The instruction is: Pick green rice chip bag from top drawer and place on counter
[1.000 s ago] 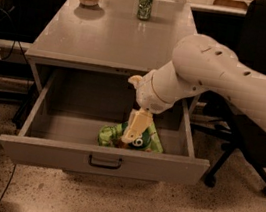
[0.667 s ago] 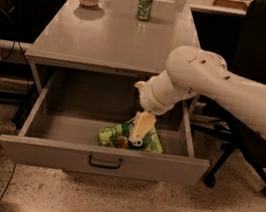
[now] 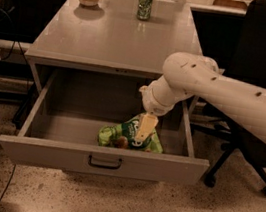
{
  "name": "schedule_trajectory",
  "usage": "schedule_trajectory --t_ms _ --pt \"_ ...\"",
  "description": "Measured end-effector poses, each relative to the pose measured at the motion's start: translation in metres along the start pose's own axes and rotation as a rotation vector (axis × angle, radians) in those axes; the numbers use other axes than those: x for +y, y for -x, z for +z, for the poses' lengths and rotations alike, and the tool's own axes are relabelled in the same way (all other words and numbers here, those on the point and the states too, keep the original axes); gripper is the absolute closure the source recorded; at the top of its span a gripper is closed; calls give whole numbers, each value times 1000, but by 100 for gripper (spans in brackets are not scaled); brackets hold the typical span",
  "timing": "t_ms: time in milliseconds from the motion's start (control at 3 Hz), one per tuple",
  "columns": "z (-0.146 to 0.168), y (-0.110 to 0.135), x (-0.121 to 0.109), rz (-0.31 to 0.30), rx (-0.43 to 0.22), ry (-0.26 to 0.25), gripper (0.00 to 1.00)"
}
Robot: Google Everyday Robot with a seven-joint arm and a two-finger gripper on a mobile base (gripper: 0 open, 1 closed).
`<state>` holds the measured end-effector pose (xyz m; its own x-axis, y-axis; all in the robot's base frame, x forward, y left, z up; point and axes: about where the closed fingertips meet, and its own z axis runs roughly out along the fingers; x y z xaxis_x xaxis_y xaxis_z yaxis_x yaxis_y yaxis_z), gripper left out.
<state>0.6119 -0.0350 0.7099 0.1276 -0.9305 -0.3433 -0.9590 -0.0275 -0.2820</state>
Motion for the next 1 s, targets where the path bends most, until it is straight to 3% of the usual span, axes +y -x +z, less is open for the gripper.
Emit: schedule_trajectory --t_ms 667,1000 --pt "50 16 15 -77 24 96 0" --pt "75 36 32 -126 2 158 25"
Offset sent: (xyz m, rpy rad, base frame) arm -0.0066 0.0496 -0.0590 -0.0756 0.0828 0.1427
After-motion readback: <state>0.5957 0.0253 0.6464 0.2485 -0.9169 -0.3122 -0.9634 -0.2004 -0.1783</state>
